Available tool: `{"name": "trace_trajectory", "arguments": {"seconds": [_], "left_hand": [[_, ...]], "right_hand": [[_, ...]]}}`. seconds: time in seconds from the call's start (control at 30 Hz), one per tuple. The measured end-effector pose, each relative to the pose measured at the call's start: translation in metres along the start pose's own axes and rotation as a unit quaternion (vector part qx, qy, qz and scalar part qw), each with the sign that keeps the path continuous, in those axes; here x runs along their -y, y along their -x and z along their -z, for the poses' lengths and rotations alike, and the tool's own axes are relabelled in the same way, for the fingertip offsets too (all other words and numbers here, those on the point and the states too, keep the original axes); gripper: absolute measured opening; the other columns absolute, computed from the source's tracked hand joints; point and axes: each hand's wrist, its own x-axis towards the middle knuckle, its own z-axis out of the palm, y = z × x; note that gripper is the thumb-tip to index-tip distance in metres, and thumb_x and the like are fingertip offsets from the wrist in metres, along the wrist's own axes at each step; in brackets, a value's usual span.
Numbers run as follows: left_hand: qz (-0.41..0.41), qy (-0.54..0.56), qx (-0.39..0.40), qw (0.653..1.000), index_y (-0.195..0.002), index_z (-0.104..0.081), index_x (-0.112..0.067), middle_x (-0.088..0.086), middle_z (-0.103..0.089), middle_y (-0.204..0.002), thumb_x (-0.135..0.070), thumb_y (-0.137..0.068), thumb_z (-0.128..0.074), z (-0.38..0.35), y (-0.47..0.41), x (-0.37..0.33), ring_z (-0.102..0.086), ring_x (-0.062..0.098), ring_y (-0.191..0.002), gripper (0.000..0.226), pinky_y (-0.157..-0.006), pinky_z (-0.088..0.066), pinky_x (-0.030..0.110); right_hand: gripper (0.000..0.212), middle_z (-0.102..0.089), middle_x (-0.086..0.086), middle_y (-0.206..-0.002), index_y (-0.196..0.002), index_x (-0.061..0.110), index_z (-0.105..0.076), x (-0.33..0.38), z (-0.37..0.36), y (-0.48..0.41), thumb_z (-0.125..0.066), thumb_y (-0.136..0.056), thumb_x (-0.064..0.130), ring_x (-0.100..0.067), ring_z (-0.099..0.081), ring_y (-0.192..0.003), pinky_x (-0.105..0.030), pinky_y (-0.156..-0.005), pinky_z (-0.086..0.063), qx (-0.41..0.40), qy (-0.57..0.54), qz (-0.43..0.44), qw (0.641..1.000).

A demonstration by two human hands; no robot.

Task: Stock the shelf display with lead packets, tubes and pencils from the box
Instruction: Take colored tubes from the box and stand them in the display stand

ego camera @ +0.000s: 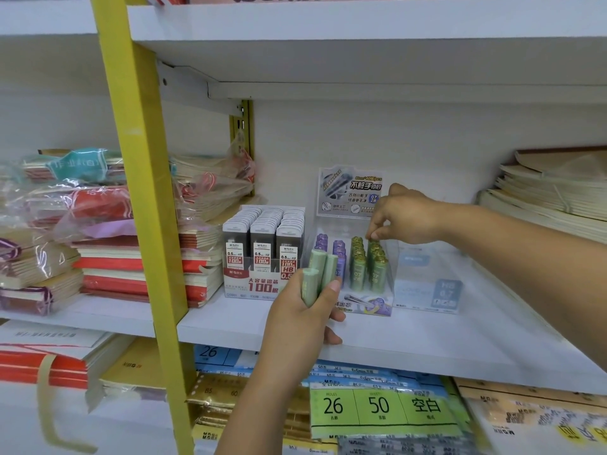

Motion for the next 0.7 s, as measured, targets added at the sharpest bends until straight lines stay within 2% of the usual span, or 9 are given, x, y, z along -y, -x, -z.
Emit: {"name": "trace_trajectory", "arguments": {"seconds": [0.1, 0.17, 0.2, 0.27, 0.33, 0.43, 0.53, 0.6, 0.7], "left_hand": [[0.011, 0.012, 0.001, 1.0, -0.105, -0.068, -0.031, -0.004, -0.073, -0.07, -0.043, -0.092, -0.063, 0.002, 0.002, -0.004, -0.06, 0.01, -0.048, 0.018, -0.052, -0.05, 0.016], [0.017, 0.03, 0.005, 0.999, -0.104, -0.07, -0.03, -0.002, -0.074, -0.074, -0.044, -0.089, -0.066, 0.004, 0.003, -0.007, -0.06, 0.01, -0.049, 0.021, -0.055, -0.052, 0.019], [0.019, 0.037, 0.008, 0.999, -0.103, -0.071, -0.029, -0.001, -0.075, -0.077, -0.044, -0.088, -0.067, 0.005, 0.004, -0.008, -0.06, 0.01, -0.052, 0.022, -0.056, -0.052, 0.021], [0.019, 0.058, 0.016, 0.998, -0.099, -0.073, -0.025, -0.001, -0.076, -0.084, -0.037, -0.089, -0.069, 0.005, 0.006, -0.01, -0.063, 0.008, -0.058, 0.016, -0.053, -0.05, 0.02], [0.019, 0.079, 0.027, 0.996, -0.097, -0.074, -0.021, -0.001, -0.076, -0.086, -0.029, -0.09, -0.071, 0.002, 0.008, -0.011, -0.065, 0.008, -0.065, 0.01, -0.051, -0.049, 0.02], [0.023, 0.098, 0.048, 0.994, -0.094, -0.075, -0.023, 0.002, -0.076, -0.085, -0.024, -0.087, -0.076, 0.0, 0.01, -0.011, -0.067, 0.009, -0.068, 0.007, -0.05, -0.049, 0.02], [0.027, 0.12, 0.075, 0.99, -0.104, -0.073, -0.022, 0.007, -0.077, -0.097, -0.019, -0.085, -0.077, 0.003, 0.011, -0.01, -0.072, 0.014, -0.081, 0.02, -0.053, -0.051, 0.02], [0.034, 0.146, 0.058, 0.987, -0.108, -0.071, -0.017, 0.007, -0.077, -0.1, -0.013, -0.086, -0.075, 0.009, 0.01, -0.009, -0.073, 0.015, -0.084, 0.023, -0.052, -0.051, 0.02], [0.025, 0.151, 0.003, 0.988, -0.095, -0.077, -0.023, 0.003, -0.075, -0.085, -0.018, -0.082, -0.077, 0.016, 0.008, -0.008, -0.069, 0.011, -0.073, 0.015, -0.049, -0.047, 0.019]], "right_hand": [[0.024, -0.064, 0.002, -0.107, -0.111, 0.028, -0.072, 0.007, 0.005, 0.011, -0.057, -0.095, 0.037, -0.018, -0.036, -0.103, -0.034, -0.085, -0.037, -0.11, 0.006, 0.02, 0.994], [0.024, -0.068, 0.002, -0.106, -0.111, 0.028, -0.072, 0.018, 0.009, 0.027, -0.055, -0.095, 0.034, -0.015, -0.047, -0.098, -0.028, -0.085, -0.041, -0.171, -0.098, 0.027, 0.98], [0.023, -0.071, 0.003, -0.103, -0.107, 0.029, -0.073, 0.025, 0.01, 0.037, -0.056, -0.094, 0.036, -0.012, -0.056, -0.095, -0.025, -0.084, -0.044, -0.158, -0.191, 0.034, 0.968], [0.02, -0.073, 0.01, -0.097, -0.105, 0.034, -0.072, 0.044, 0.009, 0.059, -0.061, -0.089, 0.041, -0.004, -0.066, -0.091, -0.021, -0.082, -0.052, -0.07, -0.366, 0.058, 0.926], [0.027, -0.073, 0.011, -0.096, -0.107, 0.037, -0.07, 0.062, 0.002, 0.077, -0.069, -0.08, 0.043, 0.0, -0.068, -0.085, -0.015, -0.077, -0.053, 0.003, -0.449, 0.08, 0.89], [0.025, -0.072, -0.007, -0.095, -0.103, 0.029, -0.072, 0.072, -0.011, 0.083, -0.075, -0.078, 0.026, -0.012, -0.069, -0.084, -0.027, -0.081, -0.056, -0.013, -0.494, 0.067, 0.867], [0.02, -0.073, -0.009, -0.092, -0.1, 0.017, -0.072, 0.065, -0.015, 0.085, -0.072, -0.083, 0.008, -0.013, -0.069, -0.08, -0.023, -0.073, -0.057, -0.052, -0.546, 0.043, 0.835], [0.019, -0.073, -0.008, -0.089, -0.099, 0.01, -0.069, 0.057, -0.016, 0.088, -0.069, -0.083, 0.001, -0.015, -0.07, -0.077, -0.02, -0.069, -0.055, -0.056, -0.586, 0.032, 0.808], [0.018, -0.074, -0.009, -0.091, -0.095, 0.011, -0.07, 0.052, -0.018, 0.094, -0.071, -0.082, 0.0, -0.02, -0.072, -0.082, -0.021, -0.071, -0.055, -0.028, -0.569, 0.023, 0.822]]}}
